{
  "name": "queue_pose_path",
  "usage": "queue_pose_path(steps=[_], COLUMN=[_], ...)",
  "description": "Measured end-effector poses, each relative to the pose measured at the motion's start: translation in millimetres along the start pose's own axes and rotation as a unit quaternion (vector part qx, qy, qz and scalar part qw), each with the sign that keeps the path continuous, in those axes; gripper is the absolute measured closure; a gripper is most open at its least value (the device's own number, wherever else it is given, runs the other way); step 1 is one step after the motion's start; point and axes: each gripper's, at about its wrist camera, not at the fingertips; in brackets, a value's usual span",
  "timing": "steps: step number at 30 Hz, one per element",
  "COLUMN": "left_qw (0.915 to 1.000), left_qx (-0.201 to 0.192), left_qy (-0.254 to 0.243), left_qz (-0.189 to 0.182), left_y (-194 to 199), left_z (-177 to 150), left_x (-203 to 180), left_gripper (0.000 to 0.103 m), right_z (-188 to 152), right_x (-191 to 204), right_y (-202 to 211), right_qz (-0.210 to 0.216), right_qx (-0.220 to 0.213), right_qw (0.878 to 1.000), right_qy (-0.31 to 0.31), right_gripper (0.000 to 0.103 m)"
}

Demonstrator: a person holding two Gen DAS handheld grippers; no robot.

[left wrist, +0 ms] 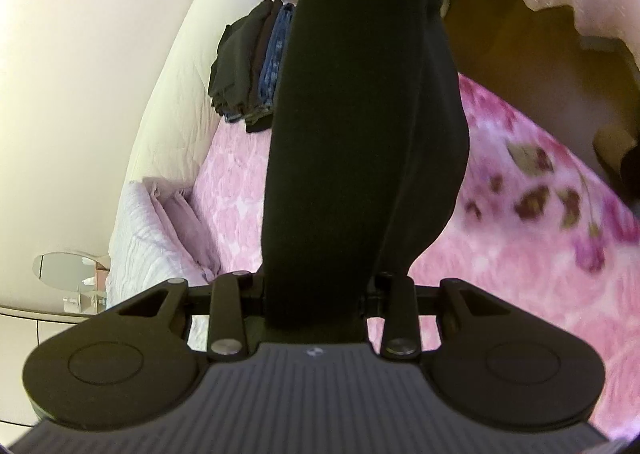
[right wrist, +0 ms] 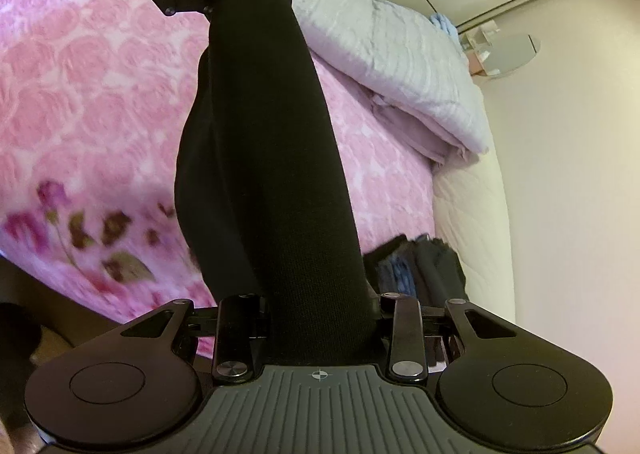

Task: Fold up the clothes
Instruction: 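Carry the hanging black jacket with both grippers toward the clothes stack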

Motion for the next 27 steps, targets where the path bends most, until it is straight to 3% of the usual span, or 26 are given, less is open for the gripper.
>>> queue_pose_path(steps=[10,27], left_qw=[1.0,0.9994], left_qx=[-0.005,-0.034], left_qy=[0.006,-0.004], left_qz=[-0.001,-0.003], left_y=[-46.0,-139.4], left_z=[98.8,140.4], left_x=[31.2,87.5], left_gripper=[0.072,0.071], right_z=[-87.3,-118.4], right_x=[-78.6,-167.5], right_y=[-20.6,-81.4], right_qz=[-0.005,0.002], right_qx=[0.008,0.026], right_qw=[1.0,1.0], right_qy=[-0.007,-0.011], right_gripper=[0.069,0.069])
Point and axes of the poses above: each gripper's, at about its wrist camera, not at the fingertips, and y roughly against the way its jaws point, x to its left, z to its top, and after that the axes turned 4 degrees about -y, right-handed
